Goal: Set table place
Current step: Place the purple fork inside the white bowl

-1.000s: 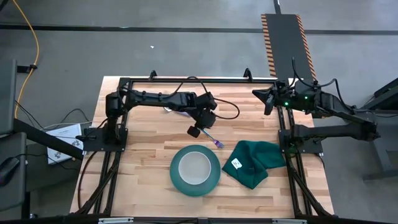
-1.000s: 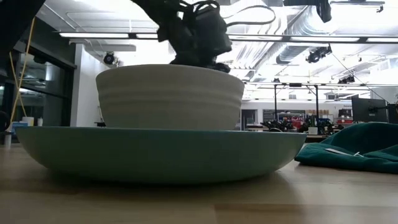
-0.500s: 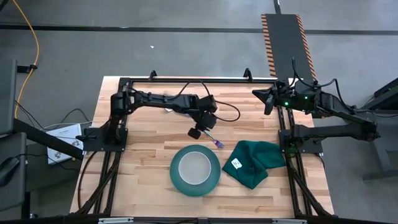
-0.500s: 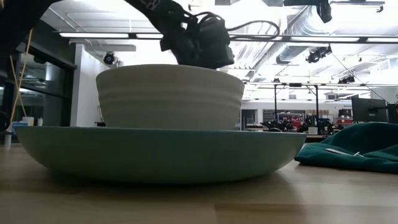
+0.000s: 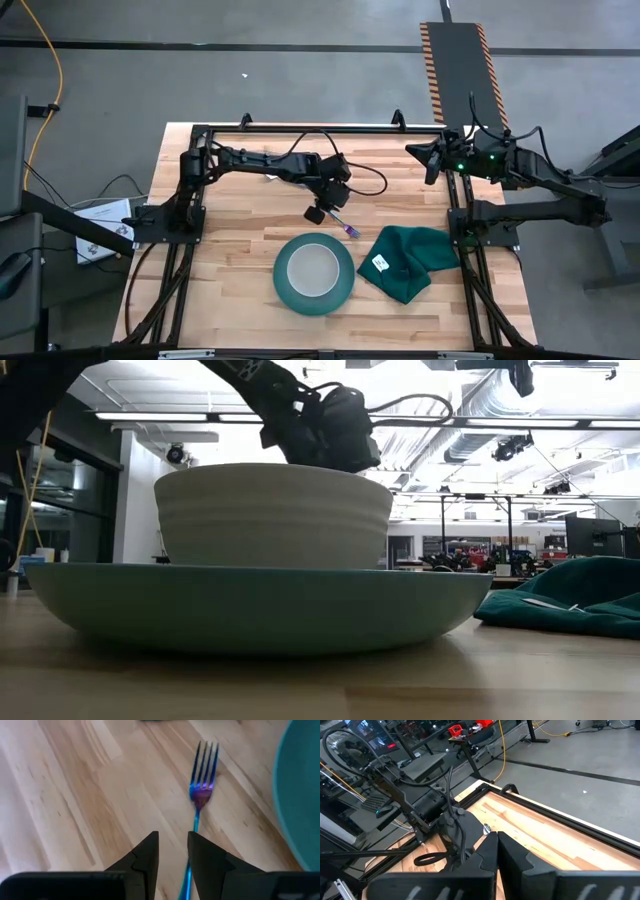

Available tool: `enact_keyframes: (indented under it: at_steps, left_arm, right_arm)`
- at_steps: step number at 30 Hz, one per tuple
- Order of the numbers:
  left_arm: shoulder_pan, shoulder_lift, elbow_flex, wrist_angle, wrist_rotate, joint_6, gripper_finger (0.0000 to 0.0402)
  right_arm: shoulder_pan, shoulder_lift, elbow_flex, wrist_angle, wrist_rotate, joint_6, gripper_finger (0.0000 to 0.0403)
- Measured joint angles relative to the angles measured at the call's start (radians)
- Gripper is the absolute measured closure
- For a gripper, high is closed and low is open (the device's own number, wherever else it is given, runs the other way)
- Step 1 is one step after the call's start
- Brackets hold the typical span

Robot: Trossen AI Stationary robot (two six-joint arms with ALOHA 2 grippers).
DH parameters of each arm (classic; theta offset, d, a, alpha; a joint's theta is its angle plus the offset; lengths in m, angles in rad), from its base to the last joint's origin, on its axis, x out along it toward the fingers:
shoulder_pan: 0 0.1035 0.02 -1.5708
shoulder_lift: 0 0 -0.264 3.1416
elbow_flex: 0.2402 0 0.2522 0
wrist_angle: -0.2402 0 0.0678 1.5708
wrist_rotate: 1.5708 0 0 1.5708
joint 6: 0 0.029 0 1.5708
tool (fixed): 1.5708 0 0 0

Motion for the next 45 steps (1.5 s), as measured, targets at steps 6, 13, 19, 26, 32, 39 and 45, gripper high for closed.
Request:
enact_keyframes:
  at_steps: [6, 13, 19, 26, 32, 39, 45]
  left_arm:
    - [-0.003, 0.014, -0.001, -0.005, 0.022, -0.008, 0.0309]
    - [-0.014, 0.045, 0.001, 0.018, 0.043, -0.029, 0.0309]
    - [-0.021, 0.061, -0.001, 0.014, 0.046, -0.043, 0.0309]
    - [-0.02, 0.061, 0.0, 0.018, 0.047, -0.043, 0.0309]
    - [-0.019, 0.061, 0.0, 0.012, 0.04, -0.043, 0.0309]
    - [-0.019, 0.061, 0.0, 0.009, 0.036, -0.044, 0.0309]
    - [-0.019, 0.077, -0.001, -0.012, 0.028, -0.055, 0.0309]
  right_arm:
    - [0.0, 0.0, 0.0, 0.0, -0.001, 0.0, 0.0403]
    - [0.0, 0.0, 0.0, 0.0, -0.002, 0.0, 0.0403]
    - [0.0, 0.0, 0.0, 0.0, -0.002, 0.0, 0.0403]
    - [0.0, 0.0, 0.0, 0.0, -0.002, -0.001, 0.0403]
    - [0.0, 0.0, 0.0, -0.001, -0.004, -0.002, 0.0403]
    - [0.0, 0.0, 0.0, -0.001, -0.009, -0.004, 0.0403]
    - [0.0, 0.0, 0.0, -0.002, -0.016, -0.004, 0.0403]
